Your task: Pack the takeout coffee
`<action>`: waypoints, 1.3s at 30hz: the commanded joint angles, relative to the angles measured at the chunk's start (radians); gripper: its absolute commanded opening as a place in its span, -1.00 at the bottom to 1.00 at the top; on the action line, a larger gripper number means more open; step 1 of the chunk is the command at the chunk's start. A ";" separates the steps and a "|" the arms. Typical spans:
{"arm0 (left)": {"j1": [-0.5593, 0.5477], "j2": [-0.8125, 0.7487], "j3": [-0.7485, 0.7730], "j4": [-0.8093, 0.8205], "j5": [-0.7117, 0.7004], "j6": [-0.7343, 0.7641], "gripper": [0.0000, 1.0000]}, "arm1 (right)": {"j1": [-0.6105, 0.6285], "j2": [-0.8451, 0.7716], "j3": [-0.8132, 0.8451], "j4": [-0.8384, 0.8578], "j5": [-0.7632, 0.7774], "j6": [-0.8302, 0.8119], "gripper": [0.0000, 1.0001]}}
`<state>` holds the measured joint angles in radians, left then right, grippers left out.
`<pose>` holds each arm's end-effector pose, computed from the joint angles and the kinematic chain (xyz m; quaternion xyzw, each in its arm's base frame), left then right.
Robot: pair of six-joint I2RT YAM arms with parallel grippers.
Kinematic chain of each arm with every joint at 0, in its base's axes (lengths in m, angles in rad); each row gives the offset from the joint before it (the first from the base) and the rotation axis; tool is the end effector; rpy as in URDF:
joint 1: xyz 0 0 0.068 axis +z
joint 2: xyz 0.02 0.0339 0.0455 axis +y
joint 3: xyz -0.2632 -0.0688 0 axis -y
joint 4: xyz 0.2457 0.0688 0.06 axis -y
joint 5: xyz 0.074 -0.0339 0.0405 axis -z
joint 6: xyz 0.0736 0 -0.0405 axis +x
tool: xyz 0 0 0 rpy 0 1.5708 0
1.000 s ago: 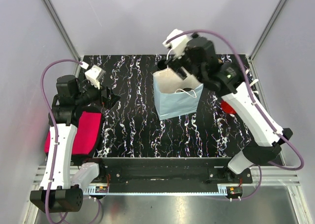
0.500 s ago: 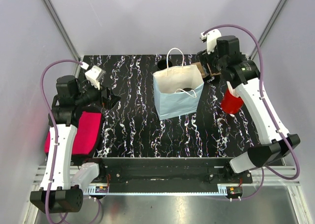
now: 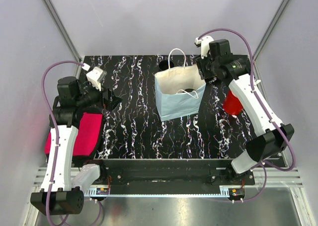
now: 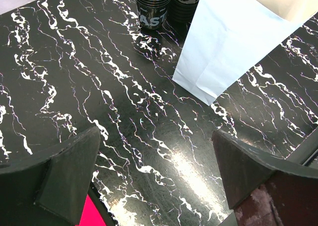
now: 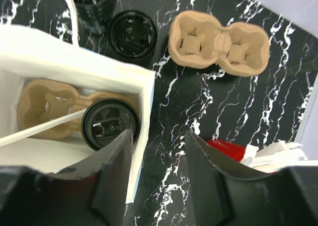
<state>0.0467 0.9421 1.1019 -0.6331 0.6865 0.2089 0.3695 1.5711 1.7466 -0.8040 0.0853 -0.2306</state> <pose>0.2167 -0.0366 0.3650 0.2401 0.7865 -0.2222 0.5238 0.3480 0.1280 0.3921 -0.2446 0.8562 -0.0064 0.4550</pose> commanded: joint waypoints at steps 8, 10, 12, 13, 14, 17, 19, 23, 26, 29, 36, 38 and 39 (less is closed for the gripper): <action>0.007 -0.014 -0.016 0.064 0.038 -0.003 0.98 | 0.002 0.001 -0.061 0.009 -0.032 0.023 -0.27; 0.005 -0.014 -0.016 0.064 0.038 -0.005 0.97 | 0.002 -0.006 -0.065 0.009 -0.032 0.030 -0.40; 0.008 -0.014 -0.016 0.064 0.039 -0.006 0.98 | 0.002 -0.013 -0.065 -0.001 -0.030 0.039 -0.59; 0.008 -0.014 -0.016 0.064 0.039 -0.005 0.98 | 0.002 -0.014 -0.061 -0.006 -0.029 0.048 -0.64; 0.008 -0.014 -0.017 0.064 0.042 -0.005 0.98 | 0.002 -0.016 -0.059 -0.018 -0.032 0.053 -0.67; 0.012 -0.016 -0.017 0.065 0.042 -0.005 0.98 | 0.003 -0.020 -0.058 -0.043 -0.027 0.066 -0.79; 0.010 -0.016 -0.017 0.065 0.045 -0.006 0.98 | 0.003 -0.026 -0.056 -0.053 -0.024 0.080 -0.84; 0.012 -0.017 -0.019 0.069 0.045 -0.006 0.98 | 0.003 -0.042 -0.048 -0.083 -0.035 0.105 -0.97; 0.013 -0.016 -0.019 0.067 0.047 -0.008 0.98 | 0.003 -0.045 -0.035 -0.104 -0.036 0.114 -1.00; 0.013 -0.016 -0.019 0.066 0.050 -0.008 0.97 | 0.011 -0.043 -0.018 -0.132 -0.033 0.119 -1.00; 0.016 -0.014 -0.019 0.069 0.048 -0.011 0.98 | 0.060 -0.065 -0.039 -0.149 -0.003 0.117 -1.00; 0.018 -0.014 -0.019 0.069 0.051 -0.009 0.98 | 0.074 -0.068 -0.042 -0.152 0.002 0.116 -1.00; 0.016 -0.016 -0.017 0.069 0.050 -0.009 0.98 | 0.074 -0.071 -0.045 -0.153 0.001 0.119 -1.00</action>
<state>0.0574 0.9421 1.0859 -0.6254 0.7044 0.2050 0.4221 1.5440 1.6905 -0.9390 0.0689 -0.1257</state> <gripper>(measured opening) 0.987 0.009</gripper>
